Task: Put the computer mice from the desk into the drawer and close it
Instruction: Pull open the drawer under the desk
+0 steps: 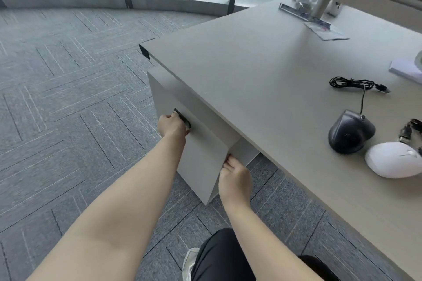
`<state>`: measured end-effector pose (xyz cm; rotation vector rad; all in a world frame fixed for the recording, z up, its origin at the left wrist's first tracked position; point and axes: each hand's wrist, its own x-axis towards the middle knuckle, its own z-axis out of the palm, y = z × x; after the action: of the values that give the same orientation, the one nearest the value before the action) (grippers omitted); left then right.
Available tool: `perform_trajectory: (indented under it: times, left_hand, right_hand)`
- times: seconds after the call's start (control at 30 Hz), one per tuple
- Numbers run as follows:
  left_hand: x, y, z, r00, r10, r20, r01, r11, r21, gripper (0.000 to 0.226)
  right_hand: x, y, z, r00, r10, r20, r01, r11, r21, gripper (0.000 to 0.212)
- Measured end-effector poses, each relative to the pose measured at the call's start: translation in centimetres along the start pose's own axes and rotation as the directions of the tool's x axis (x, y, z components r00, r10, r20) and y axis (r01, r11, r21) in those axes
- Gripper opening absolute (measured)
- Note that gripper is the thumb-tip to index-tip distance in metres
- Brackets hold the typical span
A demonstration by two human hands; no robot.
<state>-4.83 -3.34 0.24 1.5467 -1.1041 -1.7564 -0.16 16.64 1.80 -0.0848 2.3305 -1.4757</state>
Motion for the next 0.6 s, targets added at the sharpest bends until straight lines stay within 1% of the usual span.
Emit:
perform_trajectory:
  times: [0.1,0.2,0.33,0.43,0.6]
  left_hand:
    - [-0.1,0.0,-1.3,0.999,-0.013,0.041,0.013,1.0,-0.009,0.027]
    - [-0.1,-0.3,-4.4,0.999,-0.026,0.035,0.026,1.0,-0.009,0.024]
    - [-0.1,-1.1,-10.0,0.998,-0.036,0.042,0.037,0.998,-0.041,0.028]
    - [-0.4,-1.5,-15.0,1.0,-0.024,0.01,0.024,0.998,-0.051,0.028]
    - [-1.5,-1.6,-22.7,1.0,-0.002,-0.031,-0.001,0.997,-0.081,0.028]
  right_hand:
    - [-0.9,-0.4,-0.6,0.998,-0.032,0.049,0.034,0.999,-0.034,0.038]
    - [-2.6,0.0,-0.8,0.989,-0.073,0.127,0.083,0.994,-0.072,0.032]
    - [-5.5,1.1,0.0,0.96,-0.064,0.271,0.07,0.997,-0.012,0.036]
    - [-8.0,1.6,1.2,0.912,-0.051,0.406,0.063,0.998,-0.016,0.037]
    - [-12.2,2.2,4.0,0.807,-0.076,0.585,0.141,0.988,-0.066,0.036]
